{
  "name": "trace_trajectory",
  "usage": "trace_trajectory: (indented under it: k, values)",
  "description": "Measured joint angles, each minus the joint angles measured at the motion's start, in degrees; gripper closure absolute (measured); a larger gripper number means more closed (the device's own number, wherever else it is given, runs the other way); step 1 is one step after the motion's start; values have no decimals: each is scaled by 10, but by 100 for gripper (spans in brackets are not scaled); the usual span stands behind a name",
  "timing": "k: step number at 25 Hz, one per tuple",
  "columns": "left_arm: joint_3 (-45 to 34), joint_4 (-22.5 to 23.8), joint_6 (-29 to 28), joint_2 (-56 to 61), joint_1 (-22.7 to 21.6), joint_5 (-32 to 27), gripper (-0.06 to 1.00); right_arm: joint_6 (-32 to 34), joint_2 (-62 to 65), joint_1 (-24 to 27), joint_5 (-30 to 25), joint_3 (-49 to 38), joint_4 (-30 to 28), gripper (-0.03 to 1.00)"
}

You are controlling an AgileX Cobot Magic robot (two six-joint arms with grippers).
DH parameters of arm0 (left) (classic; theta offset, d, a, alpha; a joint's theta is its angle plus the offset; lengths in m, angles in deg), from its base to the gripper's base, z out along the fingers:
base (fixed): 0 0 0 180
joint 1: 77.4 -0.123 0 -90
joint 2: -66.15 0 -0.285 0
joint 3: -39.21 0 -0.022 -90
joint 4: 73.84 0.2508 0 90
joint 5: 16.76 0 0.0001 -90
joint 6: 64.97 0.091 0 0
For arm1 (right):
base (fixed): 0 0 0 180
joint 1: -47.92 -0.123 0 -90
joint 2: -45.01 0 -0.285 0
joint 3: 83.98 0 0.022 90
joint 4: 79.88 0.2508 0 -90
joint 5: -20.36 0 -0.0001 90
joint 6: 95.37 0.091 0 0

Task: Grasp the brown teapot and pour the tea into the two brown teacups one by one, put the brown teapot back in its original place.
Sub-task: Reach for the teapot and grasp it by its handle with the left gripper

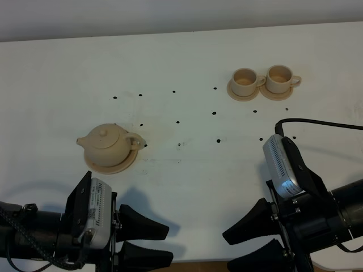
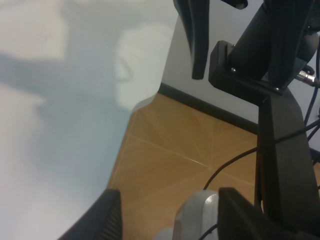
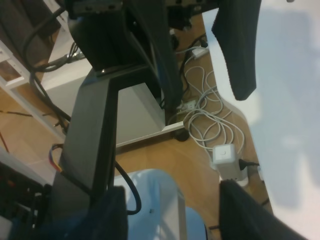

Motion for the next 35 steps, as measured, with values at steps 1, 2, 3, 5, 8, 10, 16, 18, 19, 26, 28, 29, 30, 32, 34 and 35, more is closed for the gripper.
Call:
trace_trajectory:
  k: [1,2,3,5,8,10,16,18,19,26,28,29,30,32,34,35]
  values:
    - [0,0,0,0,0,0,46,2,0,0,0,0,0,53]
    - [0,0,0,0,0,0,46,3,0,0,0,0,0,53]
    - [0,0,0,0,0,0,45,5,0,0,0,0,0,52]
    - [0,0,0,0,0,-1,45,7,0,0,0,0,0,52]
    - [0,0,0,0,0,-1,45,9,0,0,0,0,0,51]
    - [0,0,0,0,0,-1,45,9,0,0,0,0,0,50]
    - [0,-7,0,0,0,-1,44,12,0,0,0,0,0,50]
    - [0,-14,0,0,0,-1,44,18,0,0,0,0,0,50]
    - [0,-21,0,0,0,-1,44,21,0,0,0,0,0,50]
    - [66,-44,-59,16,0,26,44,28,0,0,38,0,13,50]
    - [99,-19,-121,42,0,69,44,37,0,0,55,1,14,50]
    - [116,3,-154,59,0,96,44,43,0,0,63,2,14,50]
    - [133,26,-199,78,0,119,44,52,0,0,72,5,14,50]
    - [158,93,-296,113,0,164,44,68,0,0,88,13,16,50]
    - [178,170,-416,150,0,190,44,84,0,0,101,23,18,50]
    - [185,215,-480,171,1,198,44,93,-1,0,106,29,18,50]
